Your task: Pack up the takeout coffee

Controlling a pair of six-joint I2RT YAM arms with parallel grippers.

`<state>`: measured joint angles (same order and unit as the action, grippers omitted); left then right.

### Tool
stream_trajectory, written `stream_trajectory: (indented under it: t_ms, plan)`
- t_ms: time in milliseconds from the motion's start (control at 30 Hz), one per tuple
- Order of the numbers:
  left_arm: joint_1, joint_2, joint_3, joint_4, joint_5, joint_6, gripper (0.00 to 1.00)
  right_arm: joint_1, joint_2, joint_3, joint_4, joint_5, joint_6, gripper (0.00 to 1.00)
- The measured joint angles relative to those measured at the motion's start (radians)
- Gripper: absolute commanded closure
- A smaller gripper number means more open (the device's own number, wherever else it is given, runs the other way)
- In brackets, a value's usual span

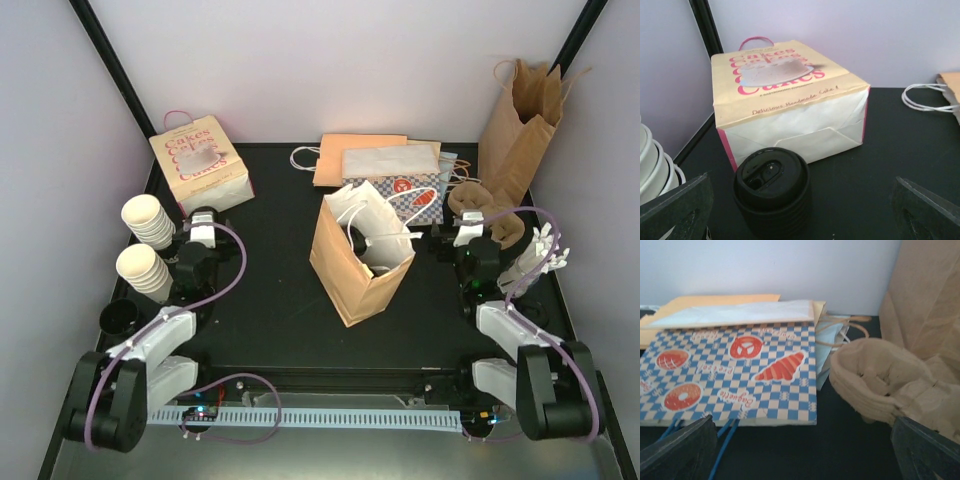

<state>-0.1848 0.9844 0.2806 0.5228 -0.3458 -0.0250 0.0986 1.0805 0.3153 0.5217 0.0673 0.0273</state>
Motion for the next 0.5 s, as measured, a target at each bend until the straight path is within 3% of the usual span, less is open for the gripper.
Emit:
stream_trajectory:
  t_ms: [167, 500]
  plan:
    - [0.066, 0.141, -0.039, 0.145, 0.085, 0.025, 0.01, -0.013, 0.148, -0.024, 0.148, -0.016, -0.025, 0.03]
    - [0.076, 0.284, -0.035, 0.317, 0.163, 0.098, 0.01, -0.060, 0.322, -0.034, 0.379, -0.019, -0.043, 0.00]
